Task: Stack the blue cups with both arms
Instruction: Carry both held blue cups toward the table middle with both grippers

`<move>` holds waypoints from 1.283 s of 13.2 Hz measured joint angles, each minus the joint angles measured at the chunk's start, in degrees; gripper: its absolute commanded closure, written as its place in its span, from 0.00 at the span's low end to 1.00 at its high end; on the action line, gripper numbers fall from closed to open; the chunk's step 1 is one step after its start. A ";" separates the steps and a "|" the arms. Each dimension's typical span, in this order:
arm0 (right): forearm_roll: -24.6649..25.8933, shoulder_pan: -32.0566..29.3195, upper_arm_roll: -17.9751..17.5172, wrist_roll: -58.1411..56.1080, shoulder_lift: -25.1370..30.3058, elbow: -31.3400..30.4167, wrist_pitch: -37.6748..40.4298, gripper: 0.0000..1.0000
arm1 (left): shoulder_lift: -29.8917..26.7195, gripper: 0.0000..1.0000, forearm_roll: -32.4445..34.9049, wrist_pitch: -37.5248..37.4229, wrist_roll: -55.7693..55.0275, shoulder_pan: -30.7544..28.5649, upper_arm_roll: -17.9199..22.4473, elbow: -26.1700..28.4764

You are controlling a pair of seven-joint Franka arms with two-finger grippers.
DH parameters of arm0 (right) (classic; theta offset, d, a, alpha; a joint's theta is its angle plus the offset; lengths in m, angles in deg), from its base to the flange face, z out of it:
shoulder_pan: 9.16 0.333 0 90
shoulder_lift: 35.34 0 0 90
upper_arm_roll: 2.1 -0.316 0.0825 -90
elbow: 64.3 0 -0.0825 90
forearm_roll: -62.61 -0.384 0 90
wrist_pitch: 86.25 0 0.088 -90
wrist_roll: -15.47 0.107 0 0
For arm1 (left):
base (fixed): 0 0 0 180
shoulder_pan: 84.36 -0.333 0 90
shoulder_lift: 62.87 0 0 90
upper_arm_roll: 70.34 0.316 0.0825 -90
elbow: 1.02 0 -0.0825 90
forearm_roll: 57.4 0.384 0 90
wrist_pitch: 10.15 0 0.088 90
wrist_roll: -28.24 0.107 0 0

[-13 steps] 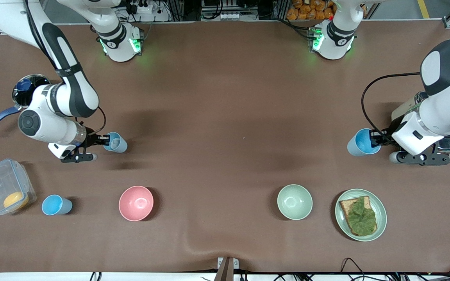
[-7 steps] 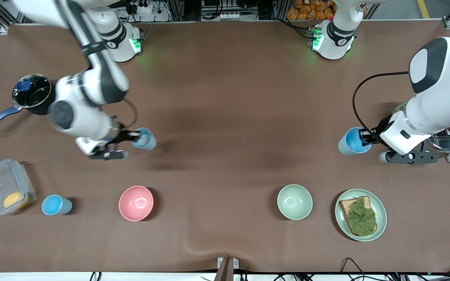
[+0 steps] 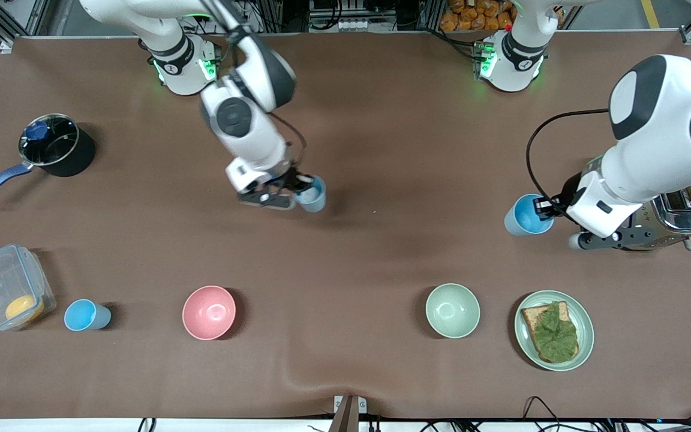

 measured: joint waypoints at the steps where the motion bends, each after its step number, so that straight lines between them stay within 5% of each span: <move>1: 0.00 2.14 0.03 2.84 -1.87 0.57 -1.54 1.00 | 0.15 1.00 -0.49 0.00 -0.62 0.35 -0.10 0.00; 5: 0.01 4.74 0.19 7.26 -7.87 3.67 -4.76 0.98 | 0.89 1.00 -0.70 0.00 -2.58 1.87 -0.37 -0.03; 8: 0.01 4.82 0.23 8.33 -10.64 5.61 -5.57 0.60 | 2.11 1.00 -0.70 0.13 -3.41 3.42 -0.45 -0.05; 10: 0.01 4.83 0.47 8.43 -10.97 6.39 -5.50 0.21 | 2.92 1.00 -0.70 0.52 -5.93 5.08 -0.48 -0.08; 11: 0.01 4.82 0.72 8.46 -10.96 7.03 -5.10 0.10 | 3.14 1.00 -0.70 0.79 -7.57 5.87 -0.53 -0.10; 17: 0.20 1.32 2.46 5.06 -8.87 15.80 11.79 0.00 | 4.93 1.00 -1.15 4.56 -19.26 12.27 -0.82 -0.10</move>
